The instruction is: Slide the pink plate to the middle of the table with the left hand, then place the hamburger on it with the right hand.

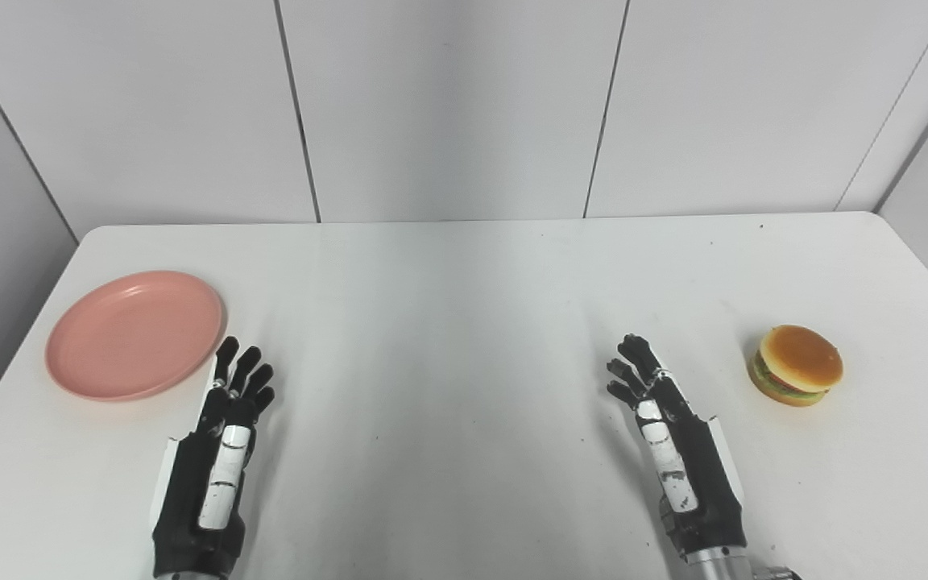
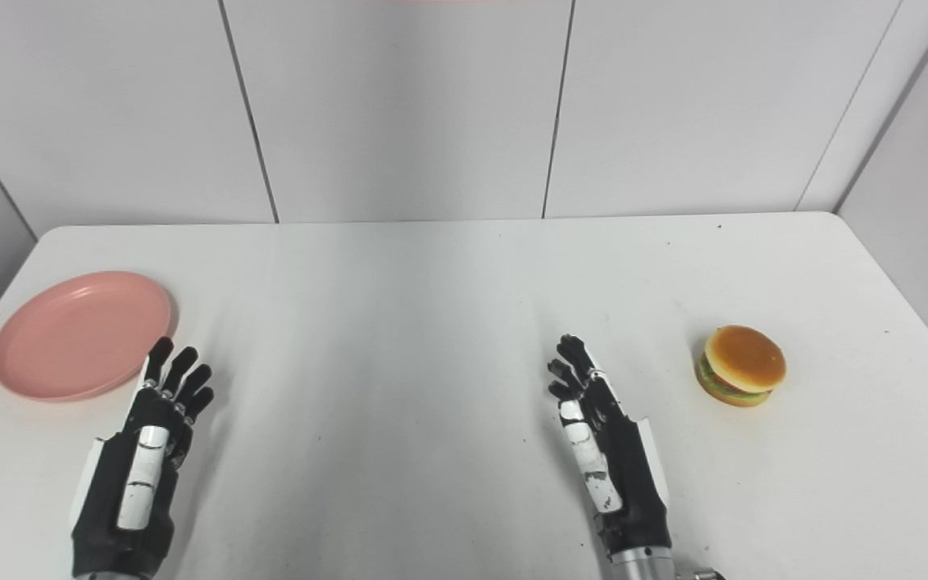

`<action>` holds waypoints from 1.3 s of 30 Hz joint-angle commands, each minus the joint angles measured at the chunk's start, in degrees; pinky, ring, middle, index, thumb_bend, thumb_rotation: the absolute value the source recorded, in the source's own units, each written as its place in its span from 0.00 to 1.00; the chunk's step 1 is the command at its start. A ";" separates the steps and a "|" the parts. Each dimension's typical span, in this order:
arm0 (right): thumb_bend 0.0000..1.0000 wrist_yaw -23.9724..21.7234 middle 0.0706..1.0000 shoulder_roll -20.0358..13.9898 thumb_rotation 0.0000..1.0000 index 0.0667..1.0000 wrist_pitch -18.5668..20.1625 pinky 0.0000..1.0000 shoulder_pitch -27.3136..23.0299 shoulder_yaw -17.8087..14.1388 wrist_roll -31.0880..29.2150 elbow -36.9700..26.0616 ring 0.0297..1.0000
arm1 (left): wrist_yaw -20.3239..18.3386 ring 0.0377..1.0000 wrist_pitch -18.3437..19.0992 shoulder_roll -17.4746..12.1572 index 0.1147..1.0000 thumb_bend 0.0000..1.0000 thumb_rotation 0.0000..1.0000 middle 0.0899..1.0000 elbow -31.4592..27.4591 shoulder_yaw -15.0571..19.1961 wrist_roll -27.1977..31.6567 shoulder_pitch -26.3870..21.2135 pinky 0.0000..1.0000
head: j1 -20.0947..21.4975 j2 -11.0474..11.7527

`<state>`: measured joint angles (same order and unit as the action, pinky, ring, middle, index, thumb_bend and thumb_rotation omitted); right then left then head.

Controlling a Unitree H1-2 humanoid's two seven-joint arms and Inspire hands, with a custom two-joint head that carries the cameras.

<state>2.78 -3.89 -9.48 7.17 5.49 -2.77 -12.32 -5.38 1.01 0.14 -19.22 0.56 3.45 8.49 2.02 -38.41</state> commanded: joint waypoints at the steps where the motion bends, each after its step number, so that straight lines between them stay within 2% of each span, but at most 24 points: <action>1: 0.73 -0.79 0.91 1.79 0.88 0.88 -0.35 0.86 0.81 0.10 -0.61 -1.72 0.88 | 0.18 0.94 -1.69 -0.53 1.00 0.76 0.82 0.97 -1.16 -0.17 -0.04 2.65 0.95 | -0.08 0.07; 13: 0.73 -1.41 0.90 1.80 0.87 0.88 0.55 0.85 0.73 0.06 -1.34 -1.78 0.86 | -0.06 0.95 -1.32 -0.63 1.00 0.75 0.82 0.98 -0.99 -0.32 0.34 2.65 0.95 | -0.18 0.30; 18: 0.74 -1.53 0.90 1.54 0.87 0.88 0.24 0.85 0.74 -0.16 -1.61 -1.06 0.86 | -0.05 0.94 -2.01 -0.55 1.00 0.74 0.83 0.98 -0.16 -0.62 -0.12 2.69 0.94 | -1.08 1.26; 25: 0.73 -2.55 0.91 0.67 0.87 0.89 -1.27 0.86 0.87 -0.97 -3.36 0.93 0.88 | 0.03 0.95 -3.78 0.19 1.00 0.72 0.82 0.98 2.01 -1.58 -0.45 2.73 0.96 | -4.27 4.10; 31: 0.73 -3.30 0.92 -0.16 0.87 0.90 -2.85 0.86 0.62 -2.14 -4.43 3.36 0.88 | 0.95 0.95 -5.95 0.99 1.00 0.69 0.83 0.98 4.13 -2.88 -2.09 2.51 0.94 | -6.76 5.46; 33: 0.73 -3.65 0.92 -0.52 0.87 0.91 -3.68 0.86 0.34 -2.53 -4.87 4.70 0.88 | 1.54 0.95 -7.14 1.28 1.00 0.69 0.83 0.98 5.49 -3.23 -3.05 2.22 0.93 | -8.33 7.34; 35: 0.73 -3.90 0.92 -0.61 0.86 0.90 -4.03 0.86 0.22 -2.83 -5.38 5.39 0.88 | 1.97 0.94 -7.92 1.52 1.00 0.69 0.83 0.97 6.35 -3.40 -3.53 2.07 0.93 | -8.33 7.34; 36: 0.73 -4.00 0.92 -0.73 0.86 0.90 -4.27 0.86 0.18 -3.02 -5.57 5.85 0.88 | 2.23 0.94 -8.36 1.74 1.00 0.69 0.83 0.97 6.84 -3.54 -3.63 2.03 0.93 | -9.42 8.51; 37: 0.73 -4.05 0.93 -0.81 0.86 0.90 -4.45 0.86 0.16 -3.14 -5.67 6.15 0.88 | 2.44 0.93 -8.67 1.86 1.00 0.69 0.84 0.97 7.15 -3.66 -3.68 2.02 0.93 | -9.42 8.51; 39: 0.73 -4.39 0.93 -1.22 0.87 0.90 -5.32 0.86 0.09 -3.46 -6.10 7.12 0.88 | 2.90 0.93 -9.85 2.22 1.00 0.69 0.84 0.96 8.20 -4.17 -4.11 2.00 0.93 | -11.23 9.97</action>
<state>-0.71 -4.74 -12.19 6.40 3.68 -8.64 -8.88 -3.03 -5.68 1.20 -10.44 -3.06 0.02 8.65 -9.13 -28.39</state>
